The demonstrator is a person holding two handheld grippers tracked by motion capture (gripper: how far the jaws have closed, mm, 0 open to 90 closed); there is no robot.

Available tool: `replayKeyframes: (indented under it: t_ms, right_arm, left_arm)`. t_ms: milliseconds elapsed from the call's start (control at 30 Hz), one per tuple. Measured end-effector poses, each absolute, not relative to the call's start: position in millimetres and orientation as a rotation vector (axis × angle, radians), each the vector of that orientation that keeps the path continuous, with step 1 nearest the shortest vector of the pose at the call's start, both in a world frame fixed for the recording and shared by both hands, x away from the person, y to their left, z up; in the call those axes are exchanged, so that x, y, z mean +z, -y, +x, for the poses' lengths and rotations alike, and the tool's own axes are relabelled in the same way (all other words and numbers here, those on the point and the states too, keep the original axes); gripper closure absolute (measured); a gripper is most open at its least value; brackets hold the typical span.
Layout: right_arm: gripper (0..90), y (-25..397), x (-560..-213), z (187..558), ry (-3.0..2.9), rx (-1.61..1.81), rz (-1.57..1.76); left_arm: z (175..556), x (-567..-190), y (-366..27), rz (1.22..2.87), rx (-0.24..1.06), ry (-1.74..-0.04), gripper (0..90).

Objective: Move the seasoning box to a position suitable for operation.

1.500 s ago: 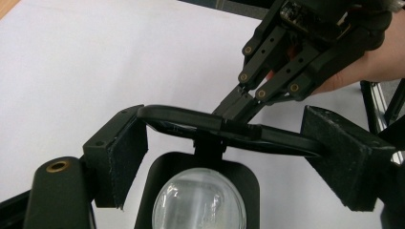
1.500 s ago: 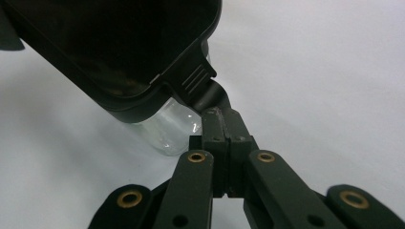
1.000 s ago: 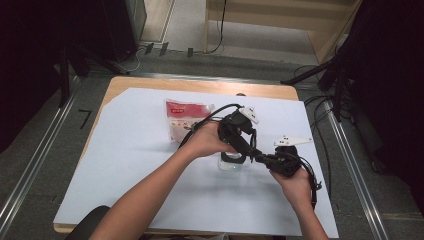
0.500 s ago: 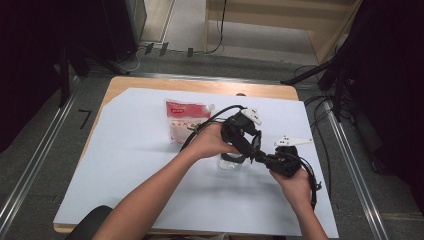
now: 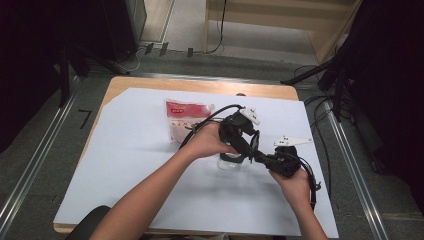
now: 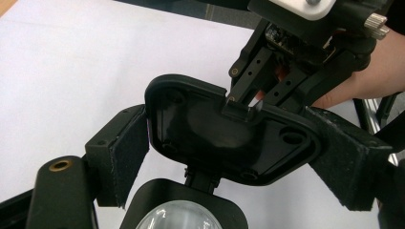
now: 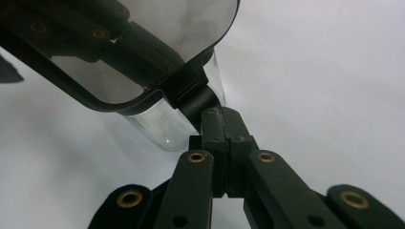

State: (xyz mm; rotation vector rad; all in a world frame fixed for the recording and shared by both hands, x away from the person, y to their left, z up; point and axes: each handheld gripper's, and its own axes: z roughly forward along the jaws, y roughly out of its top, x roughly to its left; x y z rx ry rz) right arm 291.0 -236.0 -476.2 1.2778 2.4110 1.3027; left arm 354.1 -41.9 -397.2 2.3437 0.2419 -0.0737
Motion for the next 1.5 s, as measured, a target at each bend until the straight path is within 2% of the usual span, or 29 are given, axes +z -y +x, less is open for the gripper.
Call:
replayKeyframes:
  t_ms: [433, 733, 833, 867, 1000, 1100, 1500]
  right_arm:
    - [90.0, 237, -475, 291, -2.416, 1.306, 1.277]
    - [87.5, 241, -472, 289, -2.404, 1.318, 1.284]
    - [84.8, 242, -470, 287, -2.400, 1.326, 1.286]
    - [82.3, 242, -470, 286, -2.399, 1.327, 1.286]
    - [60.0, 240, -469, 282, -2.395, 1.299, 1.262]
    - [51.6, 239, -469, 279, -2.398, 1.271, 1.240]
    - [39.2, 243, -465, 270, -2.411, 1.312, 1.249]
  left_arm:
    - [351, -387, 32, 2.337, -0.094, -0.238, 19.4]
    - [350, -378, 12, 2.310, -0.144, -0.285, 22.9]
    - [348, -374, 3, 2.296, -0.143, -0.292, 27.0]
    - [347, -373, -1, 2.290, -0.141, -0.292, 29.7]
    - [344, -371, -14, 2.280, -0.110, -0.302, 37.8]
    - [343, -372, -25, 2.266, -0.112, -0.322, 43.5]
    - [342, -381, -59, 2.249, -0.107, -0.388, 53.0]
